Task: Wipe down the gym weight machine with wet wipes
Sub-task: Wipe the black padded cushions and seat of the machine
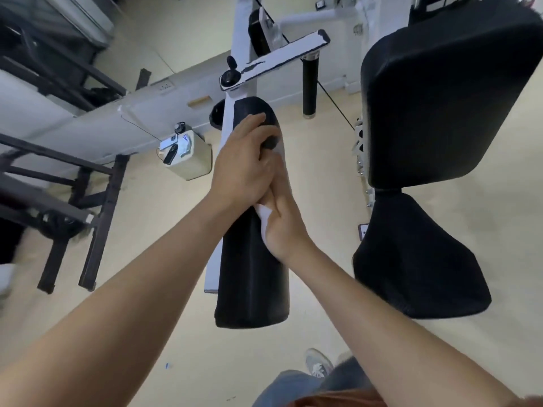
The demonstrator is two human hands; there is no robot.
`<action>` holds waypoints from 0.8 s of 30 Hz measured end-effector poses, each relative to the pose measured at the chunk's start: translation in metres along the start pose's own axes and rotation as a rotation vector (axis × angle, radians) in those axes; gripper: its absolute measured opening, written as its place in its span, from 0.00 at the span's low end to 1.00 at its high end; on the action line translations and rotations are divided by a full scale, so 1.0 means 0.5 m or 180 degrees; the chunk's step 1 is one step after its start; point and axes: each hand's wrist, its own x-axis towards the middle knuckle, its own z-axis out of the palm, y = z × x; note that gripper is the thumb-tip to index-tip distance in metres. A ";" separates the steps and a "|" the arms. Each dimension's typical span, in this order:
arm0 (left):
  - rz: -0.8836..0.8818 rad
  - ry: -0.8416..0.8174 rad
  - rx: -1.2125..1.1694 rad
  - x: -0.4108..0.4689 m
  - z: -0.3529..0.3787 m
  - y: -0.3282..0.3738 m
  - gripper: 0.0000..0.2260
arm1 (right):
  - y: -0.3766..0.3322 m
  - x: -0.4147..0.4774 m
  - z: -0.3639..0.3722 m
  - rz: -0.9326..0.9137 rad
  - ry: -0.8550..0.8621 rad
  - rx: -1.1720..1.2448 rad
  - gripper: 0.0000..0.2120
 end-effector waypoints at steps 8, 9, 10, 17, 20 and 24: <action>-0.0273 -0.0323 -0.1219 -0.197 -0.016 -0.031 0.17 | -0.002 -0.182 0.006 -0.1261 -0.0330 -0.0785 0.24; -0.0234 -0.0296 -0.1298 -0.224 -0.018 -0.030 0.17 | 0.003 -0.203 0.013 -0.1408 -0.0288 -0.0876 0.25; -0.0114 -0.0338 -0.1229 -0.248 -0.019 -0.030 0.18 | 0.004 -0.225 0.021 -0.1462 -0.0251 -0.0876 0.26; 0.0448 -0.0374 -0.0570 -0.363 -0.018 -0.040 0.25 | -0.001 -0.175 0.041 0.0609 0.0037 0.0483 0.30; 0.0441 -0.0136 -0.0676 -0.413 -0.011 -0.047 0.23 | -0.014 -0.216 0.054 0.0222 0.0127 -0.0171 0.31; -0.0041 0.0122 -0.1755 -0.488 -0.008 -0.044 0.22 | 0.002 -0.314 0.080 -0.1199 0.0248 -0.2102 0.25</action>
